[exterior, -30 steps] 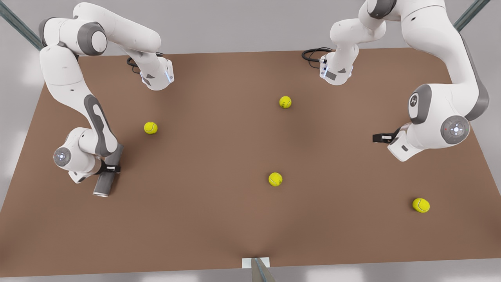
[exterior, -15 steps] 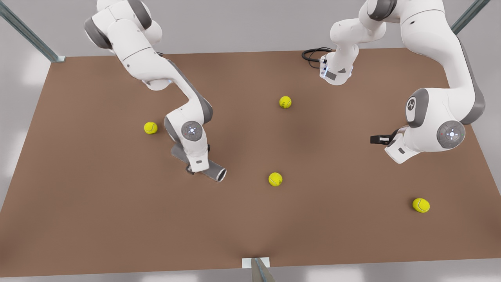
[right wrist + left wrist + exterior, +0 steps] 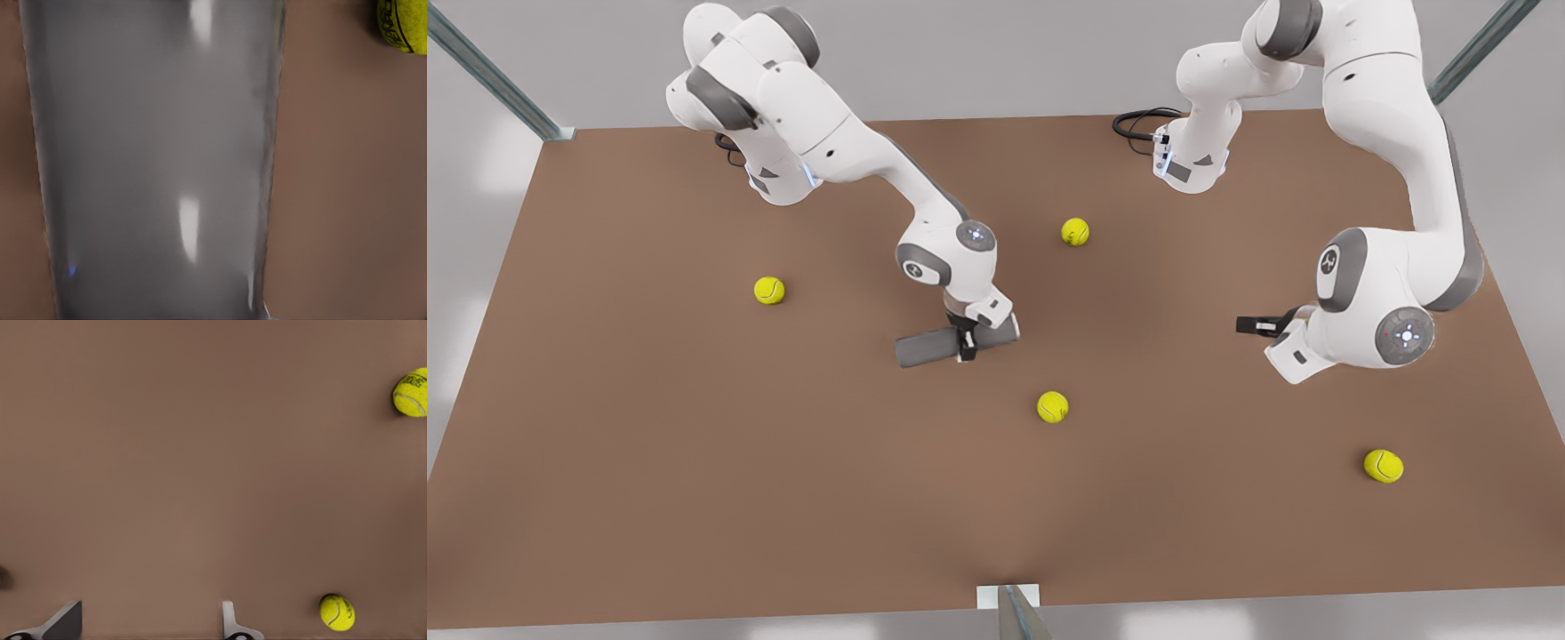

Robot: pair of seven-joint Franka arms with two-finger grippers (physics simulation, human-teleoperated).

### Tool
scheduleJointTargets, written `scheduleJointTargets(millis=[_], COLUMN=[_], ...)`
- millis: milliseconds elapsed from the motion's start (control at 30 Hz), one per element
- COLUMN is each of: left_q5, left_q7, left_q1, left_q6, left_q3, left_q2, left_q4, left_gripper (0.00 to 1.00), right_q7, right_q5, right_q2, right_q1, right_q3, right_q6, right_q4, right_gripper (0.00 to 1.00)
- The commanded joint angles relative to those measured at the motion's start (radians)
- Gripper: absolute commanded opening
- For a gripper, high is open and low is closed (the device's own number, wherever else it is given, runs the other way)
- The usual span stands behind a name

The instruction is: Put the tennis tube upright

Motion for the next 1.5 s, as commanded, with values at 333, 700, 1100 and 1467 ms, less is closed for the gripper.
scheduleJointTargets(millis=[333,700,1100,1467], left_q5=[-0.159,-0.168,-0.454,-0.481], left_q7=[-0.009,-0.282,-0.120,-0.103], left_q1=[-0.107,-0.172,0.149,0.236], left_q6=[0.217,0.192,0.720,0.909], left_q3=[0.073,-0.070,-0.439,-0.584], left_q2=[-0.073,0.007,0.187,0.335], left_q4=[-0.142,-0.046,-0.250,-0.242], left_gripper=[1.00,1.00,1.00,1.00], right_q7=[-0.119,-0.008,-0.019,-0.065], right_q5=[0.108,0.137,0.137,0.318], right_q2=[0.108,0.188,0.196,-0.097], right_q1=[-0.006,-0.003,0.007,-0.257], right_q3=[-0.010,-0.014,-0.010,0.246], right_q6=[0.043,0.039,0.039,-0.418], right_q4=[0.120,0.195,0.209,0.144], right_gripper=[0.72,0.72,1.00,1.00])
